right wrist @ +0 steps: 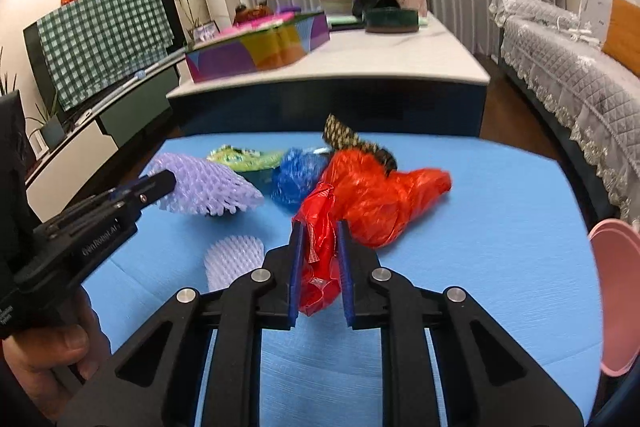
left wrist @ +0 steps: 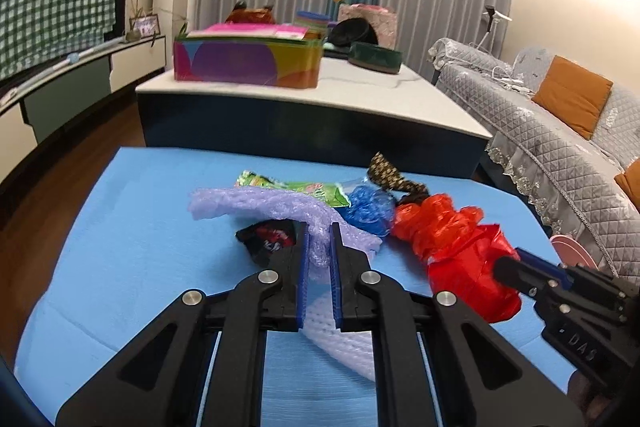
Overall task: Collect trash
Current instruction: 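Grasp the lavender foam net with the left gripper while the right grasps the red bag, then carry the foam net and red bag to the pink bin and release both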
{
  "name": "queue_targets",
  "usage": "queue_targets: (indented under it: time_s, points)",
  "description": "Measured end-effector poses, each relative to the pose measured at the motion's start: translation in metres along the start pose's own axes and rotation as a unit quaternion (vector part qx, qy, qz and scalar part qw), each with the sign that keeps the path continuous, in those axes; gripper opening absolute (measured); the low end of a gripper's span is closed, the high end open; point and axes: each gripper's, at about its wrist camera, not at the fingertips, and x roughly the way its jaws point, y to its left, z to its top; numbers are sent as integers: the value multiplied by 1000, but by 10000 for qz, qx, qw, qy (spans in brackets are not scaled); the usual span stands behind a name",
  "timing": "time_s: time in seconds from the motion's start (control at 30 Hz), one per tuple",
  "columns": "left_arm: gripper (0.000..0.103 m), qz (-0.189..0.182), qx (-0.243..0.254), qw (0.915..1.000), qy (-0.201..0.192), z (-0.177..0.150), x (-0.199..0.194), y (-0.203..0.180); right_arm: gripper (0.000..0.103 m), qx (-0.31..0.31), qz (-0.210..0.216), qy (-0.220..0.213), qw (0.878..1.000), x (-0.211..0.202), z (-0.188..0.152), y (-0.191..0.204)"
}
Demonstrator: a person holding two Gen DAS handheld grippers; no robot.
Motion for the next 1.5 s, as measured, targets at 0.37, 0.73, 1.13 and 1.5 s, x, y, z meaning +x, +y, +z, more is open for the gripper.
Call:
queue_targets:
  time_s: [0.37, 0.73, 1.13, 1.5]
  points:
    - [9, -118, 266, 9994, -171, -2, -18, -22, 17, 58, -410, -428, 9982, -38, 8, -15]
    - [9, -363, 549, 9974, -298, -5, -34, -49, 17, 69, -806, -850, 9931, -76, 16, -33]
    - [9, -677, 834, 9937, -321, -9, -38, -85, 17, 239, -1273, -1069, 9858, -105, 18, -64]
    - [9, -1044, 1145, 9873, -339, -14, -39, -139, 17, 446, -1735, -1203, 9765, -138, 12, -110]
